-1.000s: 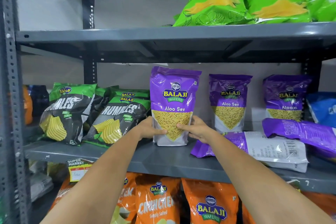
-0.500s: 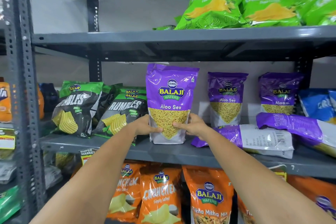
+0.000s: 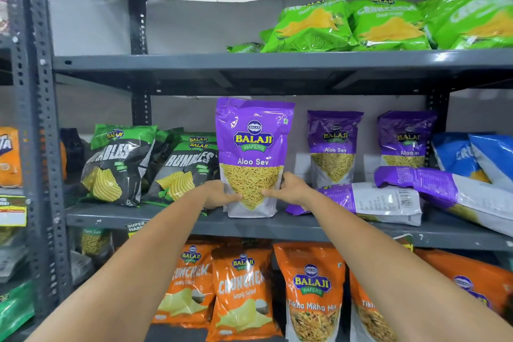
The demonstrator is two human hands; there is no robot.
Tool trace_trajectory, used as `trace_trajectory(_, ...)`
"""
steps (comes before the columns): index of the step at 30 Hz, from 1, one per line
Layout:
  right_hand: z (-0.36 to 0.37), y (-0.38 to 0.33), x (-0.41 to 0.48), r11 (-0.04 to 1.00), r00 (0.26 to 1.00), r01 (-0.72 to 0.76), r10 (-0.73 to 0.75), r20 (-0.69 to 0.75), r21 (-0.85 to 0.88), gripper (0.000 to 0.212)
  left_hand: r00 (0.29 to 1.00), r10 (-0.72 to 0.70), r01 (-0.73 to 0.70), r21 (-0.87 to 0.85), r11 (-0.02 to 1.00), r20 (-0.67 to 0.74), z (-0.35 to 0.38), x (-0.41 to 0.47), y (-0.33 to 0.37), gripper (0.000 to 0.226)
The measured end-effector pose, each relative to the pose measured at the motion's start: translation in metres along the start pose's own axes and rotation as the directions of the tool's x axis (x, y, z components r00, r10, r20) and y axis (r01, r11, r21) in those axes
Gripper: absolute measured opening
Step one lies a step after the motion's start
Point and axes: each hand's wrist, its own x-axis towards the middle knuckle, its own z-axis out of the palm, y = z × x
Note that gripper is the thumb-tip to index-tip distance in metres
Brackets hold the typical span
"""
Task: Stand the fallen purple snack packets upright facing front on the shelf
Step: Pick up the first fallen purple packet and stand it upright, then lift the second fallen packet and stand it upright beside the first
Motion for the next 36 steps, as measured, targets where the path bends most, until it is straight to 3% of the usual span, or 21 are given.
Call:
trace_trajectory(5,-0.038,0.012,-0.008,0.976,0.991,-0.073,0.048,-0.124,-0.205,0.073,0.993,-0.116,0.116,-0.008,0.993,0.017,-0.002,-0.008,0.016,0.053)
trace_trajectory(10,-0.094,0.023,-0.021,0.966,0.977,-0.049,-0.007,-0.214,-0.255,0.022,0.991,-0.117,0.108,0.141,0.984,0.057,-0.008,-0.006,0.063,0.014)
trace_trajectory(12,-0.115,0.028,-0.023,0.954,0.967,-0.028,-0.049,-0.249,-0.297,0.020,0.991,-0.103,0.093,0.119,0.989,0.083,-0.001,-0.008,0.092,0.023)
trace_trajectory(16,-0.141,0.042,-0.021,0.915,0.965,-0.017,-0.092,-0.247,-0.404,0.018,0.952,-0.068,0.112,-0.135,0.984,0.299,0.033,-0.004,0.155,0.044)
trace_trajectory(20,-0.154,0.051,-0.008,0.855,0.974,-0.014,-0.105,-0.201,-0.518,0.016,0.939,-0.083,0.185,-0.285,0.941,0.334,0.062,0.001,0.199,0.049)
trace_trajectory(24,-0.166,0.059,0.007,0.738,0.995,-0.035,-0.035,-0.089,-0.674,0.016,0.959,-0.126,0.221,-0.395,0.892,0.252,0.076,0.009,0.219,0.044)
trace_trajectory(30,-0.184,0.071,0.028,0.637,0.990,-0.115,0.133,-0.038,-0.762,0.046,0.953,-0.213,0.296,-0.500,0.814,0.216,0.073,0.020,0.224,0.036)
trace_trajectory(36,-0.192,0.071,0.041,0.606,0.926,-0.273,0.375,-0.035,-0.747,0.033,0.957,-0.248,0.286,-0.610,0.739,0.148,0.085,0.039,0.227,0.031)
